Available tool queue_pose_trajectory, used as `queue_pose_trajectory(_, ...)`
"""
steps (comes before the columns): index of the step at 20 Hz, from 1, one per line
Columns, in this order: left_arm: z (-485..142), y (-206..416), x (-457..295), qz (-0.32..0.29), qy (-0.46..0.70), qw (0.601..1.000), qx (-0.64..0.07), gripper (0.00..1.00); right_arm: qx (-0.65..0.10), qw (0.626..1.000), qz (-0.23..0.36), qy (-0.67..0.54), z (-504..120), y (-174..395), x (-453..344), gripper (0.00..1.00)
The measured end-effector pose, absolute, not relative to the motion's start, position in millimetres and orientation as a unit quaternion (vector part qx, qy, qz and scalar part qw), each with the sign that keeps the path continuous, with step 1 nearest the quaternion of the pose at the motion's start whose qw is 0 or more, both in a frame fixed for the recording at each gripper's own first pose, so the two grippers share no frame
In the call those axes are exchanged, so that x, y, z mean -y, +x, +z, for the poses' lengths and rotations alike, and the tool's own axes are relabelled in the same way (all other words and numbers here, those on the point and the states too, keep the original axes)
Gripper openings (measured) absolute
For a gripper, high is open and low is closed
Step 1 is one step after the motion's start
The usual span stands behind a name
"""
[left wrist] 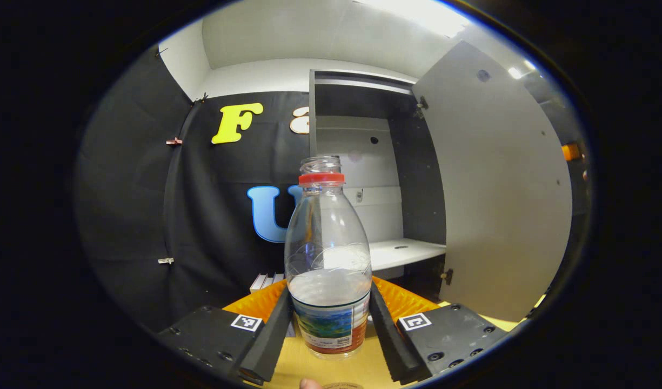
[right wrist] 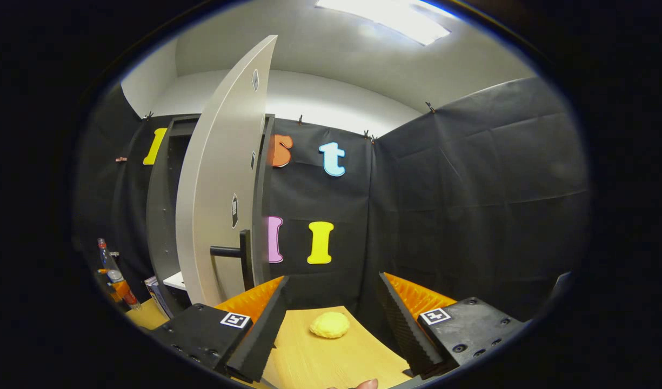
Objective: Open the cabinet door with the right hand, grasp the bottle in the cabinet with the left hand and place it on the coaster, then close the cabinet door with the right hand.
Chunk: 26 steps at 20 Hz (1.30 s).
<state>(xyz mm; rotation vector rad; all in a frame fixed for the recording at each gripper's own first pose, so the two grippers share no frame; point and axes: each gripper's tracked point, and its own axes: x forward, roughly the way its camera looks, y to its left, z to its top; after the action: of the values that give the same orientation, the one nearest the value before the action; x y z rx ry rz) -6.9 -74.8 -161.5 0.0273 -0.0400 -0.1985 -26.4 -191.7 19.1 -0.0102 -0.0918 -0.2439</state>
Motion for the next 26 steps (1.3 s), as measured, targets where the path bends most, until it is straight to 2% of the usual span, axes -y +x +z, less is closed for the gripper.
queue_pose_trajectory(14,-360,-48,88,-0.175,-0.001,0.984,-0.044,0.78,0.032,0.988,-0.150,0.014,24,-39,189,0.98)
queue_pose_trajectory(26,-416,-33,94,-0.189,-0.010,0.980,-0.065,0.79,0.009,0.988,-0.151,-0.001,21,-44,178,0.98)
